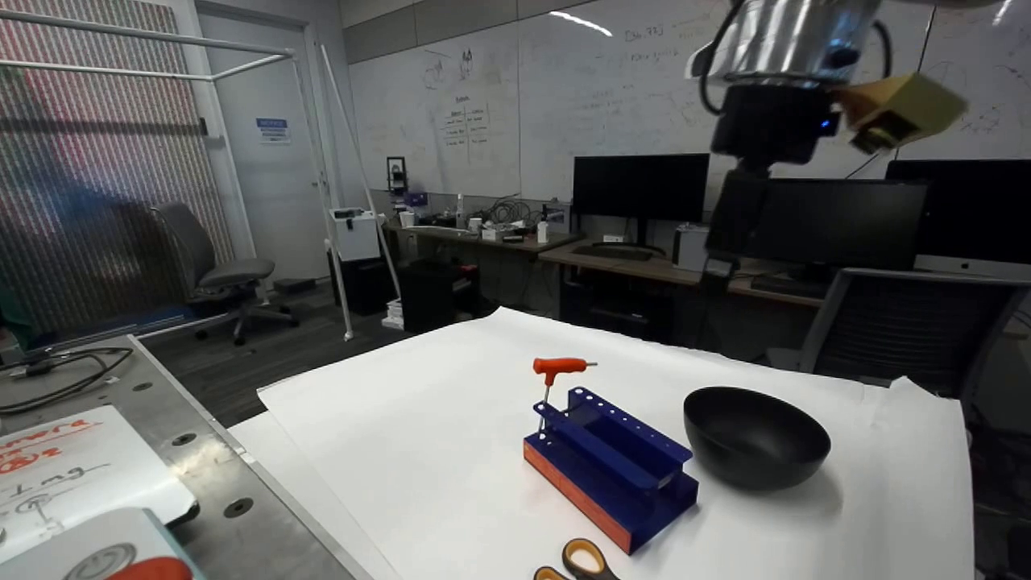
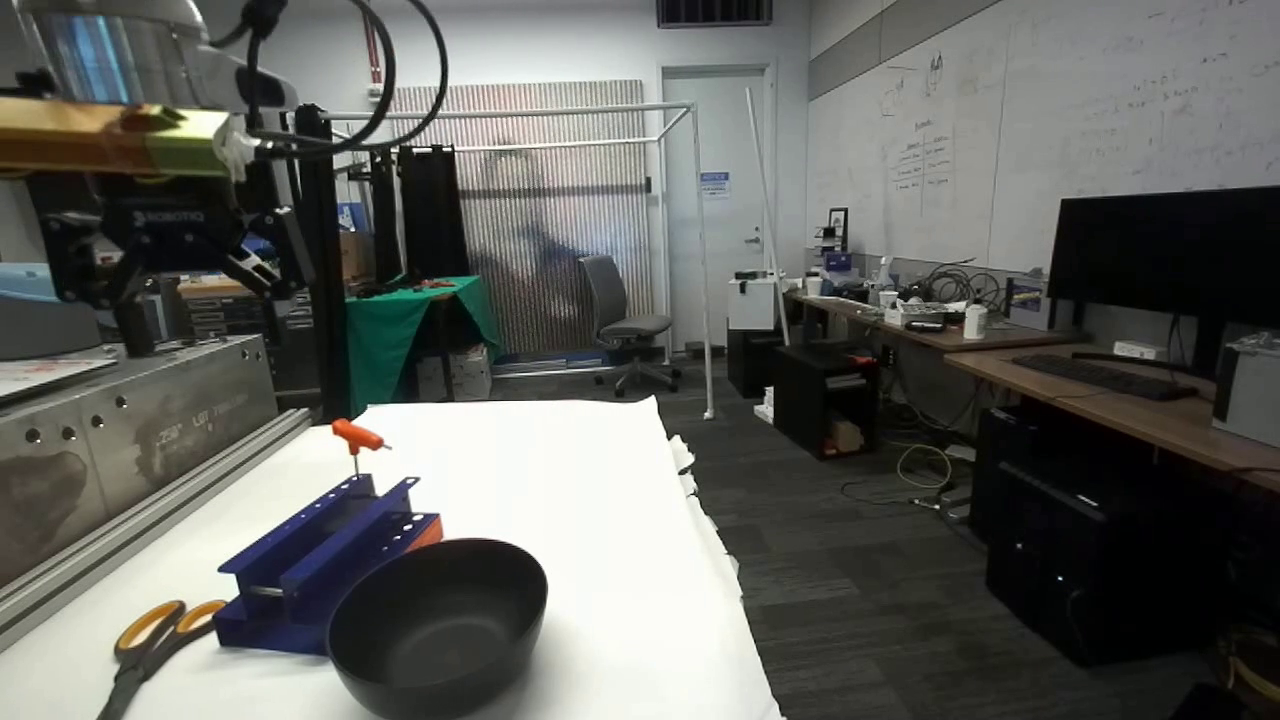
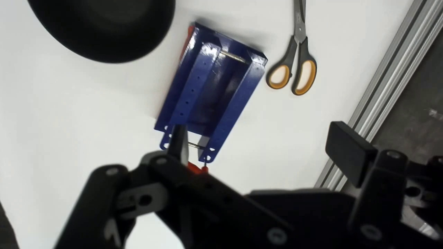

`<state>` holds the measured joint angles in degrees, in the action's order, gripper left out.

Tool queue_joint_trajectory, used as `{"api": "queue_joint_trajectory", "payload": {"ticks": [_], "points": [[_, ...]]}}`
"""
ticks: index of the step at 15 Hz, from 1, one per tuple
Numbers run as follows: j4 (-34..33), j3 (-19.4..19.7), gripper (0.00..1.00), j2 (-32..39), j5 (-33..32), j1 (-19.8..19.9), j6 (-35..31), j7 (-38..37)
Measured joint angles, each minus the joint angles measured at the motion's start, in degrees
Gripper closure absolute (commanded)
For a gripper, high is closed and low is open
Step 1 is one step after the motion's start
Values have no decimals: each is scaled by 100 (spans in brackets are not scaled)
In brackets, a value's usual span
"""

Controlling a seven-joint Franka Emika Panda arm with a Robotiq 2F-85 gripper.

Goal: Put the orange tool in the black bowl

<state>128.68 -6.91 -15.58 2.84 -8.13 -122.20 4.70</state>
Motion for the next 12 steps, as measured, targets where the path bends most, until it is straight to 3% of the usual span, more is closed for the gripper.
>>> {"api": "queue_joint_trajectory", "payload": {"ticks": [6,12], "points": [[-1165,-384,0,2017,-540,-178,-970,-307],[-2133,-306,0,3152,-1300,-223,-952,-430]]}}
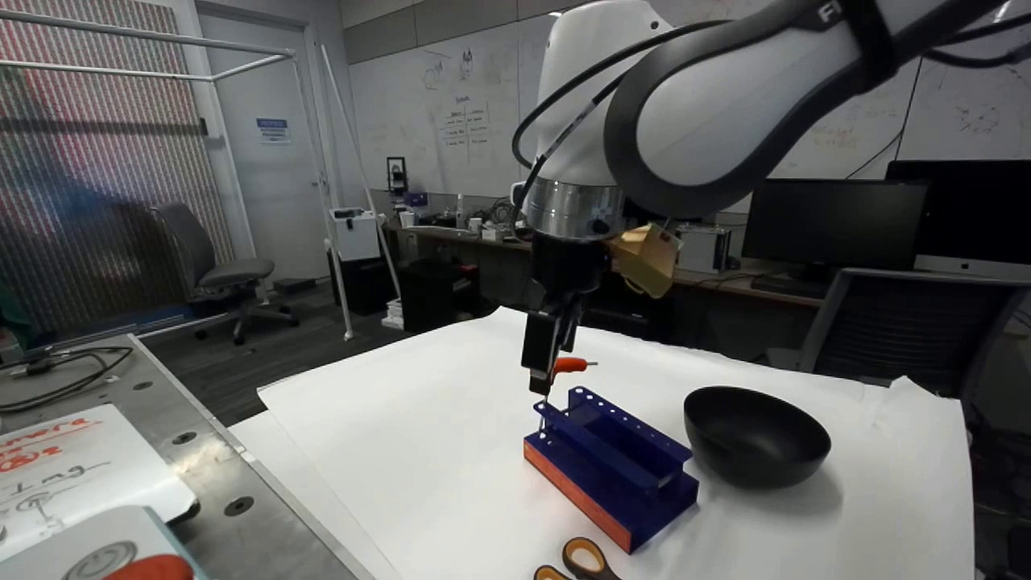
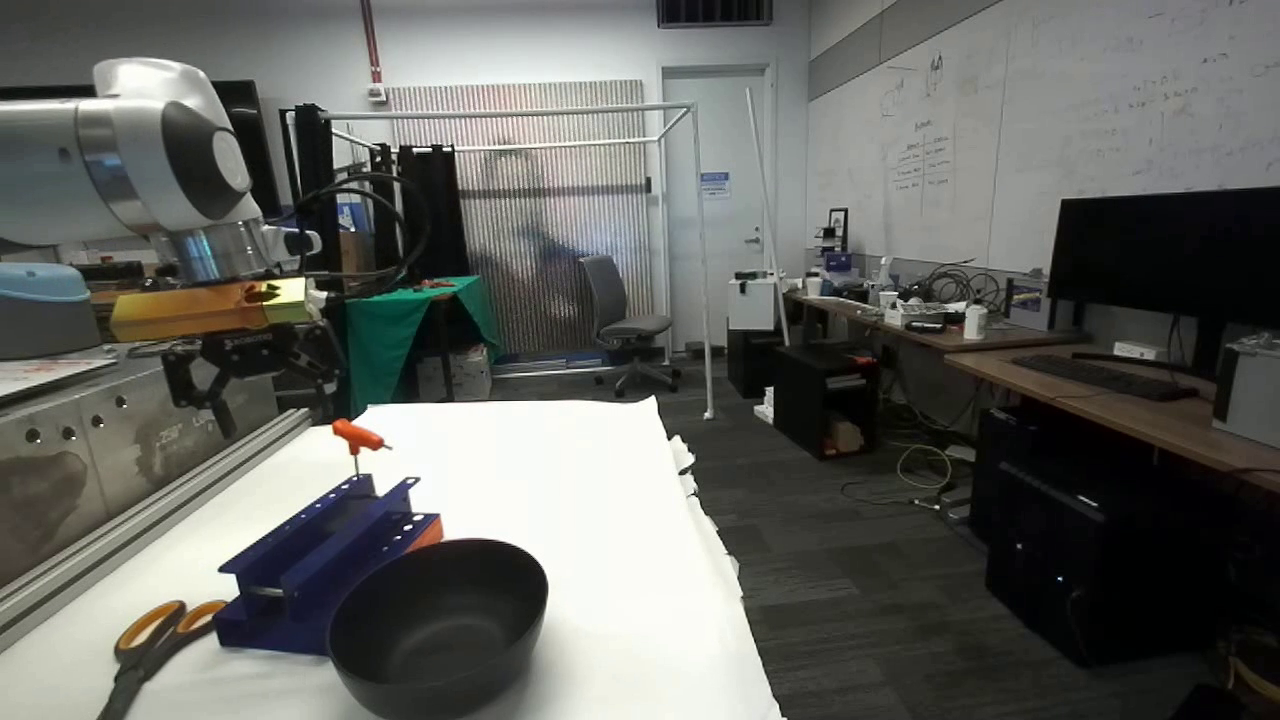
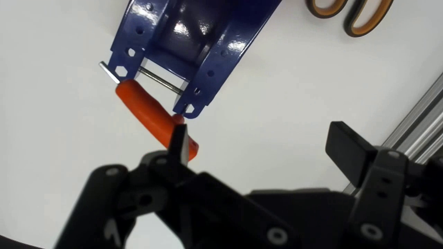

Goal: Put the orange tool in the black bowl

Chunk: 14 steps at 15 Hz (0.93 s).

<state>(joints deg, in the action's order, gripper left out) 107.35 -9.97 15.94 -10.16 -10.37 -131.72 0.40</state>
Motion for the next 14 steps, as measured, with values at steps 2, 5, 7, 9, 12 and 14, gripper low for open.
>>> {"api": "queue_joint_trajectory", "payload": {"ticks": [2,5,7,9,12,14], "points": [[-154,49,0,113,-3,1,94,44],[-284,127,0,211,-3,3,173,83],[-340,188,0,278,-3,9,197,89],[-379,240,0,345,-3,17,197,96],[-451,303,0,452,-3,21,197,99],[-512,331,19,533,-3,26,195,99]]}}
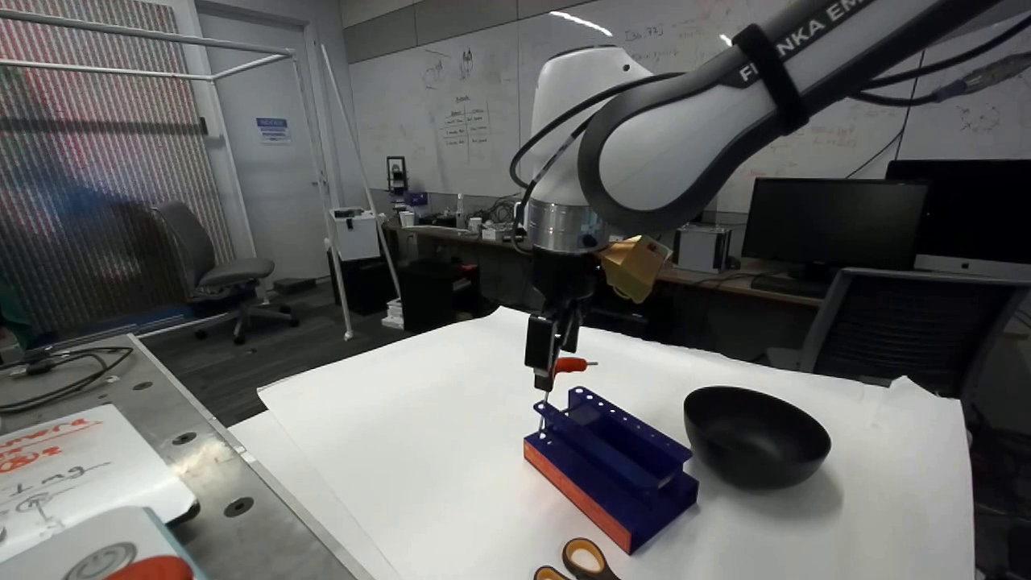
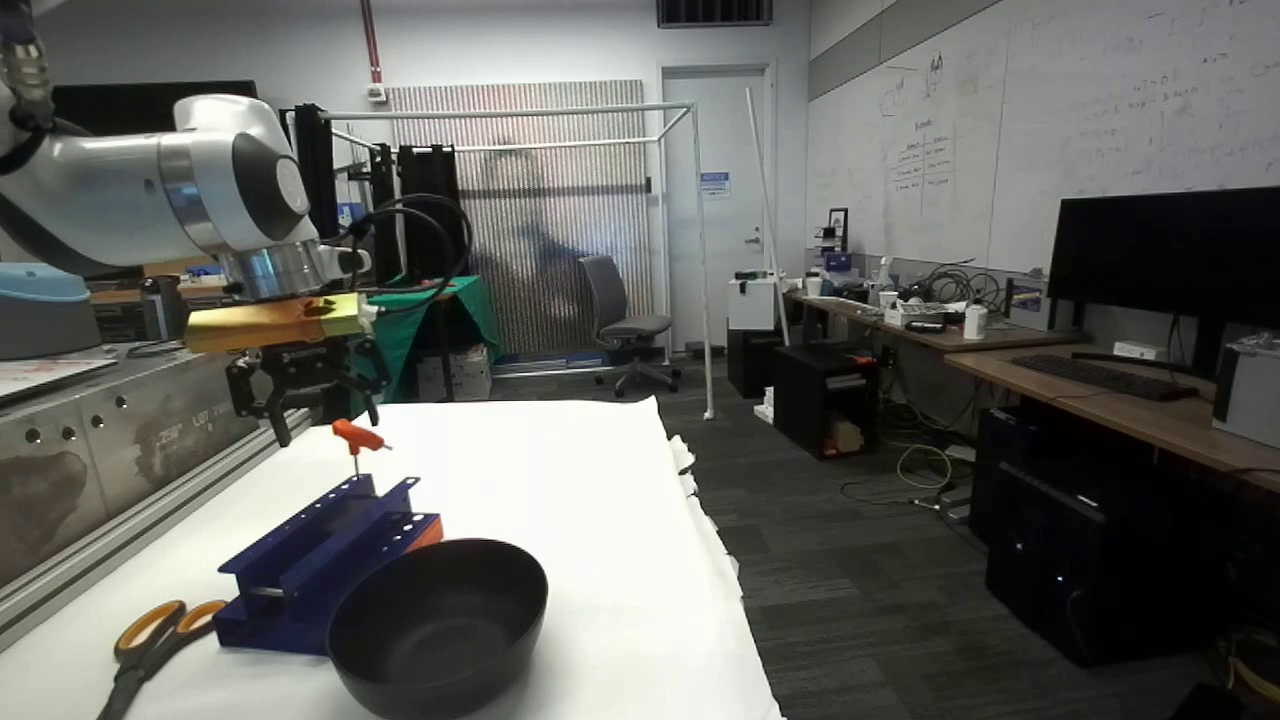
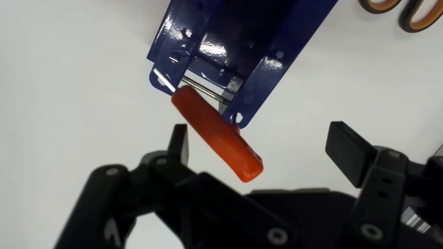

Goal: Put the orange tool in the black bowl

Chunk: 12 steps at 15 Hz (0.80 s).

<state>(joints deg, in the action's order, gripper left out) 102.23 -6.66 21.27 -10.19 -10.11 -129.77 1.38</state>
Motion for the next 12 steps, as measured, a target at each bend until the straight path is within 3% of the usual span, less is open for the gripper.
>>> {"api": "queue_joint_trajectory", "payload": {"ticks": [10,11,12], "points": [[-157,26,95,172,2,19,21,1],[-167,27,100,172,4,29,25,1],[-180,30,95,172,15,42,33,0]]}}
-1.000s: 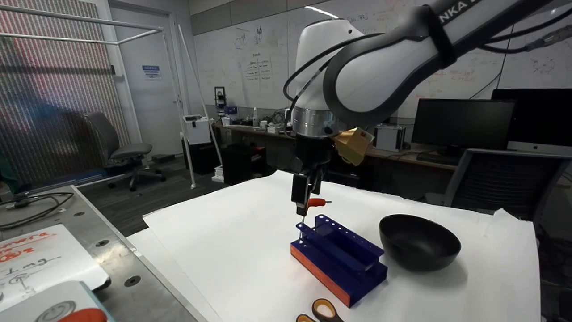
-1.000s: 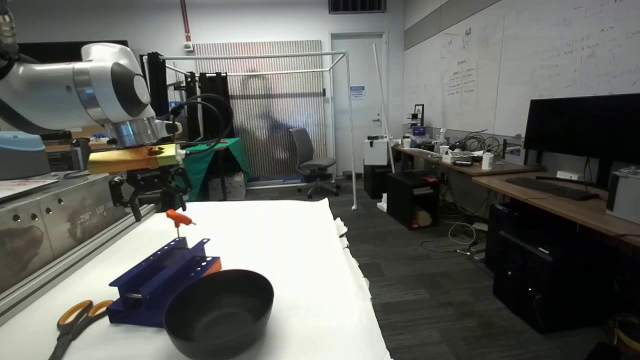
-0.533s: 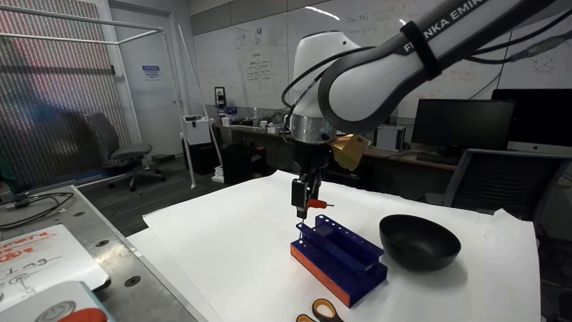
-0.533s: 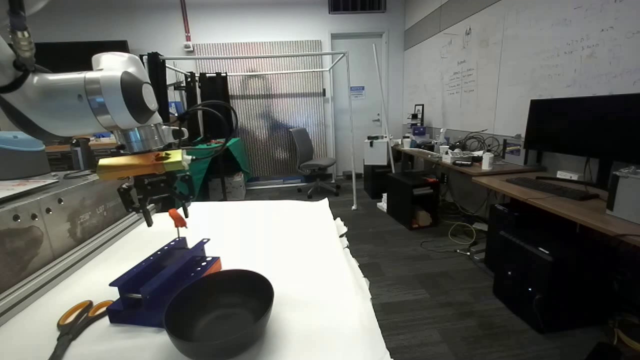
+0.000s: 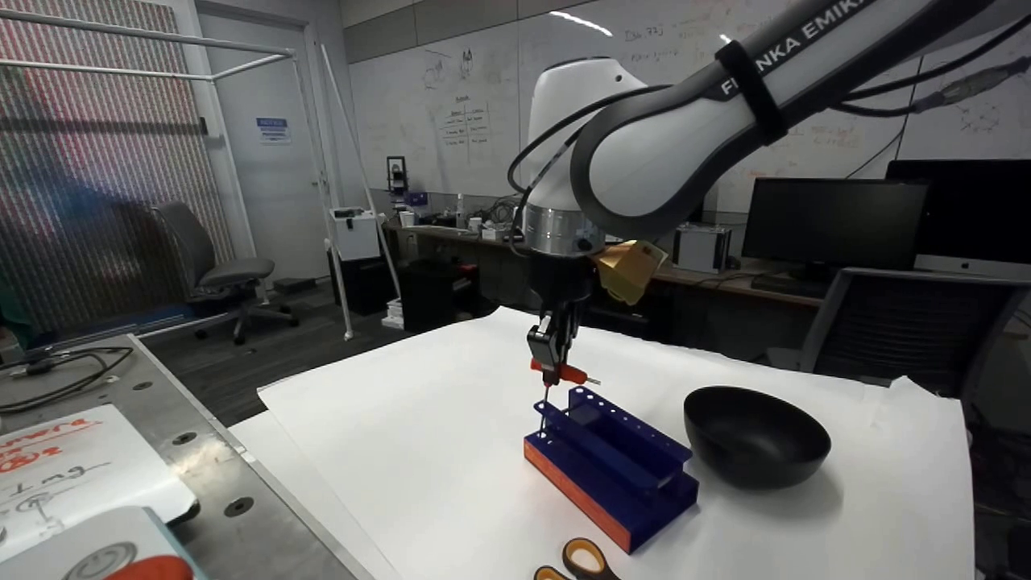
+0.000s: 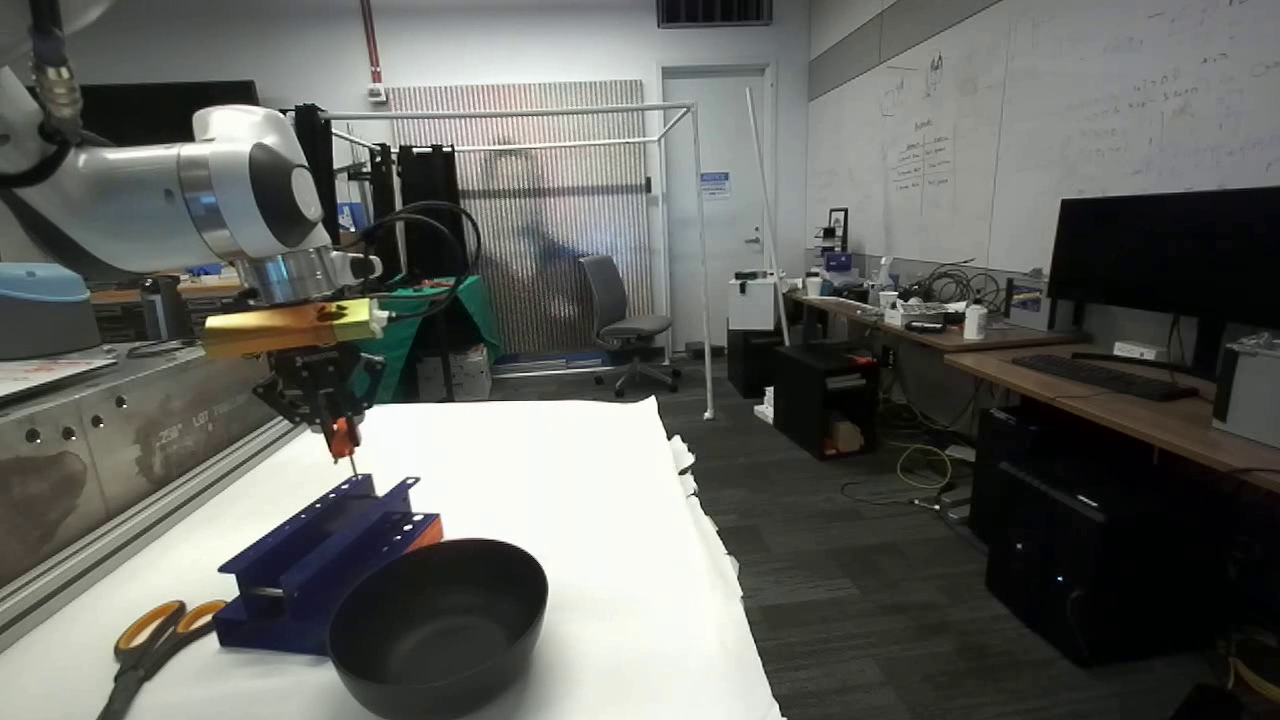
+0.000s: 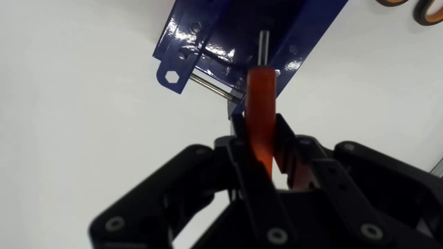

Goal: Put the orange tool in the black bowl

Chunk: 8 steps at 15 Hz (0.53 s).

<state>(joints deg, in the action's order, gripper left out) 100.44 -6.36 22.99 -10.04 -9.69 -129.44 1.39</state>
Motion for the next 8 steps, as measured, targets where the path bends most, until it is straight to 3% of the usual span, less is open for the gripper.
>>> {"api": "queue_joint_trajectory", "payload": {"ticks": [4,8], "points": [[-25,4,95,-187,174,78,189,-19],[64,1,95,-1042,244,79,741,-283]]}}
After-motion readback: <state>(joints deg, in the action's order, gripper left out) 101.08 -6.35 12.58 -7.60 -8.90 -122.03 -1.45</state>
